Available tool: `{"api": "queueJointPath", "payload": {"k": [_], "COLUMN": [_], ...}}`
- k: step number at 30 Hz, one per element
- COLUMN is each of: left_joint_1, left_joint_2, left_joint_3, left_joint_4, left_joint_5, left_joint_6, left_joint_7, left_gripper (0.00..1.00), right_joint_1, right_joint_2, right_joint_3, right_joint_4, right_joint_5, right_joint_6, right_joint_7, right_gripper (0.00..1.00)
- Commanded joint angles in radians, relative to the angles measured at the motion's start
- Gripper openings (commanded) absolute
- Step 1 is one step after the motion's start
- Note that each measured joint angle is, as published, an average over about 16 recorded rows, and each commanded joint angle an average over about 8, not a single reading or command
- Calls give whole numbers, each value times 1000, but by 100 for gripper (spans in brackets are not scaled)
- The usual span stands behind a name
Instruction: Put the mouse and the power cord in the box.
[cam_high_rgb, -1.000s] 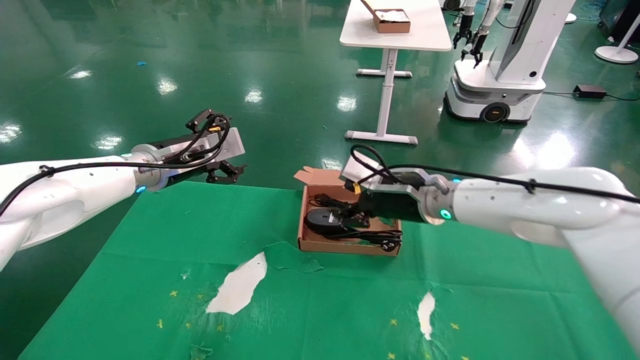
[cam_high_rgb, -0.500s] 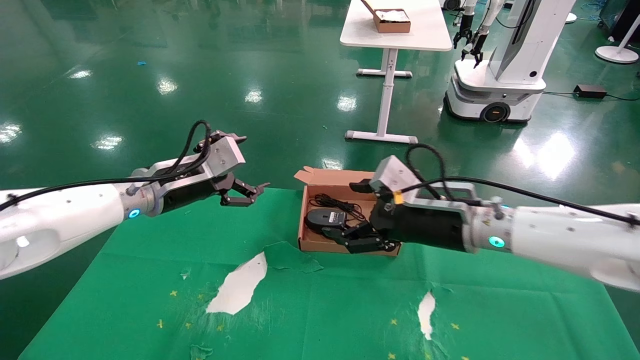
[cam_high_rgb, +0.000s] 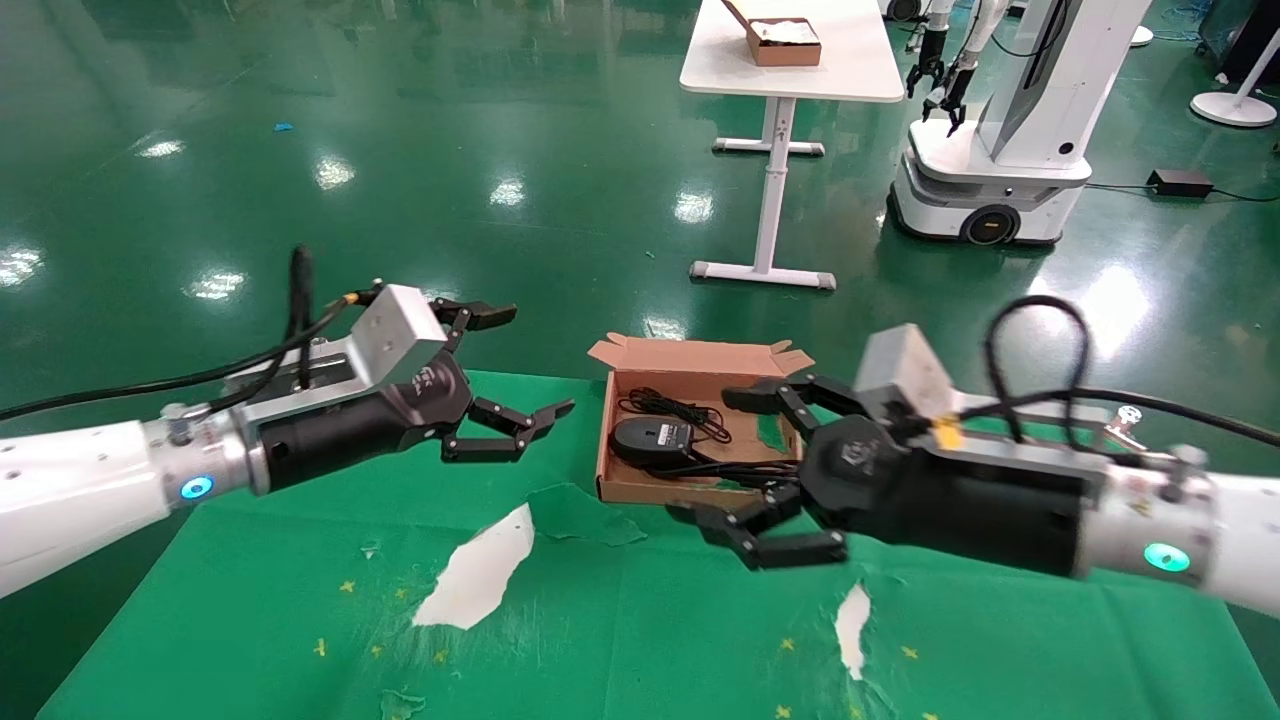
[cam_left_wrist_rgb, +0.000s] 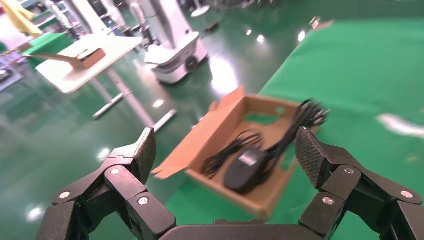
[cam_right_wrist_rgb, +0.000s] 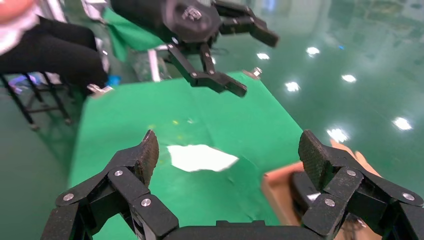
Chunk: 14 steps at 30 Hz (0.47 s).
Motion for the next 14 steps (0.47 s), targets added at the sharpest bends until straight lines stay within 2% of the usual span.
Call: {"api": "queueJointPath", "payload": {"k": [1, 14], "left_joint_1": [21, 144], "left_joint_2": [-19, -125], "left_joint_3": [-25, -171], "left_joint_4": [-30, -199], "left_joint_5": [-13, -85], "left_joint_6": [33, 224], "left_joint_7": [-27, -182], "left_gripper": [100, 100], "right_joint_1": [-22, -145], "right_joint_2": [25, 171], "right_joint_3": [19, 128], "right_joint_4": [29, 198], "right_joint_5": [31, 205], "right_joint_6": [-26, -176], "right_joint_7": [8, 52], "right_gripper": [100, 100]}}
